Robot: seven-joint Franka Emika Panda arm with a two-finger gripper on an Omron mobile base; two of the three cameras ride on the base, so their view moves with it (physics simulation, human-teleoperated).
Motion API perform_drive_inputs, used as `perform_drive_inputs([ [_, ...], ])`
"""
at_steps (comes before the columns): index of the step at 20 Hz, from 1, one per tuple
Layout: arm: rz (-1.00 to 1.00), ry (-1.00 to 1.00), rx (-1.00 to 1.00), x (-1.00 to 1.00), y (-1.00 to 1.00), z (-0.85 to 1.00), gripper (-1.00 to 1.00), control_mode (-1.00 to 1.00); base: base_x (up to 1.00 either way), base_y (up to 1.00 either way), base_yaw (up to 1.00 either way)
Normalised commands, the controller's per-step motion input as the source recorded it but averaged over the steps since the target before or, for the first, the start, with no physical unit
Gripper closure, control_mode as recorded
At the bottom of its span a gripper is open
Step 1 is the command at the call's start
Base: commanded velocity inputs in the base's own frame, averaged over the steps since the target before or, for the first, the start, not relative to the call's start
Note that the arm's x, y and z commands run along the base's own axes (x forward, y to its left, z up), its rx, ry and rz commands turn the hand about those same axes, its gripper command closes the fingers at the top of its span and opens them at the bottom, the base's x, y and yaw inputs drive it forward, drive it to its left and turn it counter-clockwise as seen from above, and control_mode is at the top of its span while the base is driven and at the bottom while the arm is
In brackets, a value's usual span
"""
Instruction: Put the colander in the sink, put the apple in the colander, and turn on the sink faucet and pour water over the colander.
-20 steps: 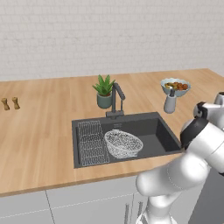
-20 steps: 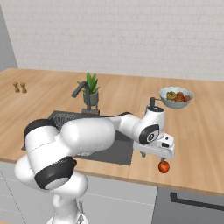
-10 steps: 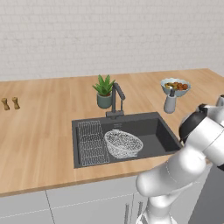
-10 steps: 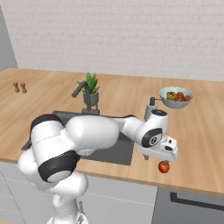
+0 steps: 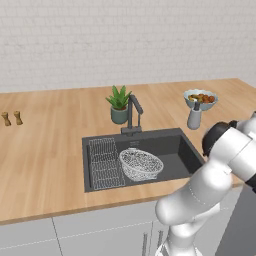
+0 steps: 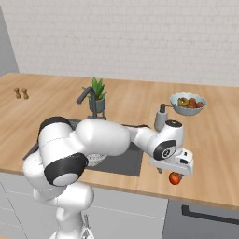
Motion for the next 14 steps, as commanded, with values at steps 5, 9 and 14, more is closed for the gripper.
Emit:
perform_drive_inputs([
  [5,0.00,0.00,0.00,0.03,-0.06,-0.06,-1.00,-1.00,0.00,0.00,0.00],
  [9,0.00,0.00,0.00,0.03,-0.01,-0.14,-1.00,-1.00,0.00,0.00,0.00],
  [14,0.00,0.00,0.00,0.07,0.00,-0.17,-1.00,-1.00,0.00,0.00,0.00],
])
